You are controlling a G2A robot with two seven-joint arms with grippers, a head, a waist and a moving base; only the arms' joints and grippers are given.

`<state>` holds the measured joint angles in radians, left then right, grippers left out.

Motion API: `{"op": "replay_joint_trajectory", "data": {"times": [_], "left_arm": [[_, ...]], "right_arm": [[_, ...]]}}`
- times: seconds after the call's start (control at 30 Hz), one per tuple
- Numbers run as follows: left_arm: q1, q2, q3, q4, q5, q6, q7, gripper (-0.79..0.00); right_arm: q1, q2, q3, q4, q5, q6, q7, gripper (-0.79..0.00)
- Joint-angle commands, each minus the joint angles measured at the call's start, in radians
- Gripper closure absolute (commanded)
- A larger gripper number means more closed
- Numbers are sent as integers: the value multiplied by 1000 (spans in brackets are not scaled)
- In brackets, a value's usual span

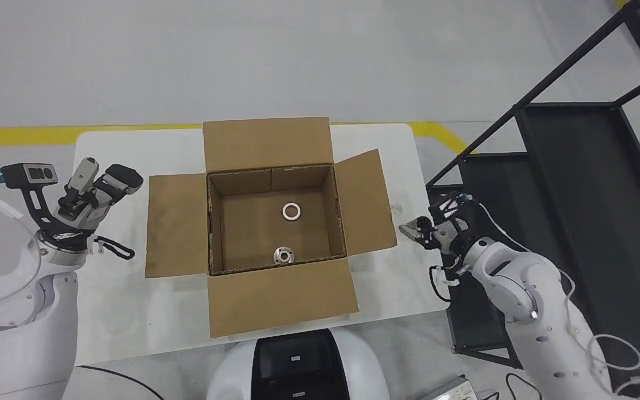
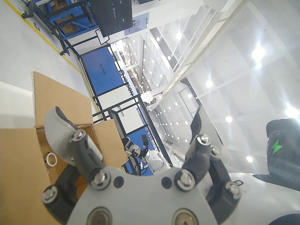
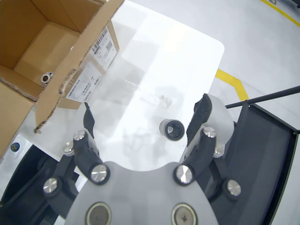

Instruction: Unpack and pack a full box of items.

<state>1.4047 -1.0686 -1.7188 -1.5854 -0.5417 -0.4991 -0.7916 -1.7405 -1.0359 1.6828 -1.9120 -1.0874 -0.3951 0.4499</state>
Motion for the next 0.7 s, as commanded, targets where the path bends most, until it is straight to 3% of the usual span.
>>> {"op": "replay_joint_trajectory", "data": {"times": [0.0,0.4,0.67], "left_arm": [[0,0,0,0,0,0,0,-785],[0,0,0,0,0,0,0,-785],[0,0,0,0,0,0,0,-785]], "right_arm": [[2,-1,-15,25,-29,17,-1,-785],[59,-11,-98,205,-121,123,1,-785],[117,-22,-134,315,-66,162,0,-785]]}}
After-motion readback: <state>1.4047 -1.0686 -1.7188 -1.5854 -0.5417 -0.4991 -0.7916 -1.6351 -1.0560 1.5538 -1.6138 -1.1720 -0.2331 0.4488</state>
